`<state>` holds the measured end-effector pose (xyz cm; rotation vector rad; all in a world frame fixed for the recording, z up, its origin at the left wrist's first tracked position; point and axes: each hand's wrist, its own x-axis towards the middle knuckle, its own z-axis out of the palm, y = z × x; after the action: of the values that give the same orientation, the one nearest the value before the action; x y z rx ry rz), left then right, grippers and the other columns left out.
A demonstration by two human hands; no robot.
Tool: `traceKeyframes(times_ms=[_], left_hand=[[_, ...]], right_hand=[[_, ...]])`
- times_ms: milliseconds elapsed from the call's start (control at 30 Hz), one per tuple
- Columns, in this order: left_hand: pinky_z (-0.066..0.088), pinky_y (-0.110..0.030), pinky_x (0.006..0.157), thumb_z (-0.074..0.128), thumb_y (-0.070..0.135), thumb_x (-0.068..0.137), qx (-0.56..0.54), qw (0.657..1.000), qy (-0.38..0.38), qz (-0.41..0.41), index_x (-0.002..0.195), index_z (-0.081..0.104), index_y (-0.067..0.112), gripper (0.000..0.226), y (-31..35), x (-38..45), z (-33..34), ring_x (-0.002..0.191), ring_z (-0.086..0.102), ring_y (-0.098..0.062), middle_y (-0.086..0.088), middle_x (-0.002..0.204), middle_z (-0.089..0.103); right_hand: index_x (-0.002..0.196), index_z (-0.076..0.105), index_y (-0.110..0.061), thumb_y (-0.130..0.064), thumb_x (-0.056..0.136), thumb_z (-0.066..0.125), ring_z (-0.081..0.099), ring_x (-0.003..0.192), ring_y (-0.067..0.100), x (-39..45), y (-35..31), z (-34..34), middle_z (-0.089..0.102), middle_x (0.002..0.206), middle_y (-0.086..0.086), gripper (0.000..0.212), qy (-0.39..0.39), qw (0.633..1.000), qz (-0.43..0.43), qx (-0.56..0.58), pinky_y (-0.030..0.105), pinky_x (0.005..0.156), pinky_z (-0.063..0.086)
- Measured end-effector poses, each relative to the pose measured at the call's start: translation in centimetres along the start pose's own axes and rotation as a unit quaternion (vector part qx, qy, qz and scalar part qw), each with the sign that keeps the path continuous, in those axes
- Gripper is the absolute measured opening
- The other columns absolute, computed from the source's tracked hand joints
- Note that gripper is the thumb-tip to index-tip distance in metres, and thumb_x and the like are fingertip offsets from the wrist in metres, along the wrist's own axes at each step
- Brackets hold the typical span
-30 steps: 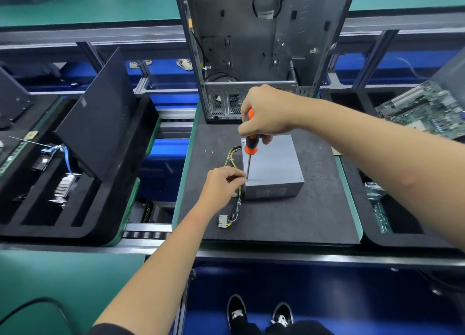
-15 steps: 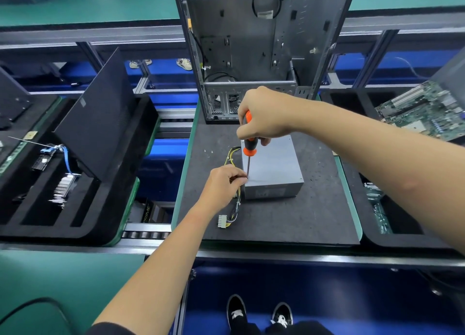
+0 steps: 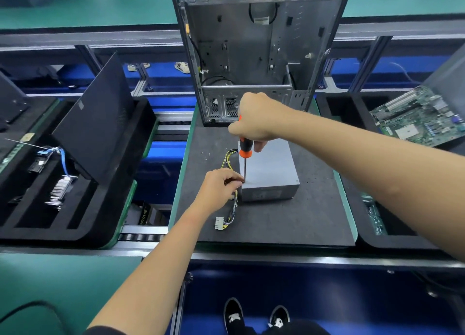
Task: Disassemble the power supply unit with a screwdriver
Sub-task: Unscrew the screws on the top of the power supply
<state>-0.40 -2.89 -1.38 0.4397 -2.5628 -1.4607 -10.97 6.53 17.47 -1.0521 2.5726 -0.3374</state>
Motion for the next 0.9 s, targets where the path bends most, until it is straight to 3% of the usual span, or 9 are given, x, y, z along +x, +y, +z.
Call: traceKeyframes(times_ms=[100, 200, 333, 467, 600, 733, 900], left_hand=[[0.053, -0.017, 0.066, 0.068, 0.011, 0.085, -0.03, 0.999, -0.002, -0.022, 0.085, 0.074, 0.026, 0.016, -0.1, -0.4, -0.1, 0.075, 0.065, -0.004, 0.013, 0.084, 0.07], [0.054, -0.023, 0.075, 0.068, 0.012, 0.084, -0.03, 0.999, 0.003, -0.025, 0.087, 0.075, 0.023, 0.012, -0.1, -0.4, 0.0, 0.076, 0.066, -0.008, 0.011, 0.086, 0.071], [0.056, -0.026, 0.074, 0.068, 0.012, 0.085, -0.025, 0.999, 0.011, -0.022, 0.085, 0.073, 0.024, 0.013, 0.2, -0.2, 0.2, 0.075, 0.067, -0.011, 0.008, 0.084, 0.07], [0.057, -0.025, 0.071, 0.067, 0.01, 0.085, -0.029, 0.999, 0.016, -0.024, 0.081, 0.07, 0.028, 0.018, 0.3, -0.3, 0.3, 0.07, 0.067, -0.013, 0.008, 0.081, 0.07], [0.055, -0.02, 0.065, 0.066, 0.009, 0.086, -0.044, 0.998, 0.02, -0.031, 0.082, 0.069, 0.024, 0.016, 0.4, -0.4, 0.3, 0.065, 0.067, -0.013, 0.005, 0.081, 0.07], [0.054, -0.017, 0.064, 0.065, 0.007, 0.087, -0.04, 0.998, 0.021, -0.032, 0.084, 0.069, 0.022, 0.015, 0.4, -0.4, 0.4, 0.064, 0.067, -0.01, 0.003, 0.082, 0.07], [0.053, -0.016, 0.062, 0.064, 0.007, 0.086, -0.029, 0.999, 0.018, -0.026, 0.079, 0.066, 0.027, 0.022, 0.5, -0.3, 0.4, 0.063, 0.066, -0.009, 0.006, 0.078, 0.068]], right_hand=[[0.066, 0.046, -0.01, -0.02, 0.079, 0.054, 0.06, 0.045, 0.027, -0.1, 0.4, -0.1, 0.069, 0.059, 0.017, 0.019, 0.011, 0.999, -0.004, 0.034, 0.029, 0.055, 0.042], [0.068, 0.049, -0.009, -0.021, 0.08, 0.055, 0.064, 0.049, 0.027, -0.2, 0.3, 0.0, 0.068, 0.056, 0.015, 0.018, 0.008, 1.0, -0.011, 0.019, 0.029, 0.056, 0.044], [0.069, 0.048, -0.009, -0.022, 0.081, 0.054, 0.061, 0.05, 0.025, -0.3, 0.3, 0.1, 0.07, 0.06, 0.015, 0.019, 0.003, 1.0, -0.018, -0.003, 0.029, 0.056, 0.042], [0.071, 0.049, -0.007, -0.022, 0.082, 0.055, 0.072, 0.069, 0.031, -0.4, 0.3, 0.2, 0.071, 0.063, 0.015, 0.019, 0.008, 1.0, -0.022, 0.005, 0.03, 0.058, 0.045], [0.069, 0.049, -0.008, -0.02, 0.081, 0.052, 0.07, 0.062, 0.026, -0.8, 0.4, 0.4, 0.07, 0.059, 0.014, 0.017, 0.015, 0.999, -0.029, 0.022, 0.027, 0.053, 0.044], [0.071, 0.05, -0.007, -0.021, 0.082, 0.053, 0.072, 0.064, 0.028, -1.1, 0.2, 0.4, 0.071, 0.062, 0.015, 0.018, 0.012, 0.999, -0.028, 0.015, 0.03, 0.057, 0.047], [0.069, 0.055, -0.006, -0.018, 0.081, 0.054, 0.071, 0.062, 0.027, -1.3, 0.2, 0.3, 0.07, 0.061, 0.014, 0.016, 0.019, 0.999, -0.041, -0.005, 0.03, 0.056, 0.05]])
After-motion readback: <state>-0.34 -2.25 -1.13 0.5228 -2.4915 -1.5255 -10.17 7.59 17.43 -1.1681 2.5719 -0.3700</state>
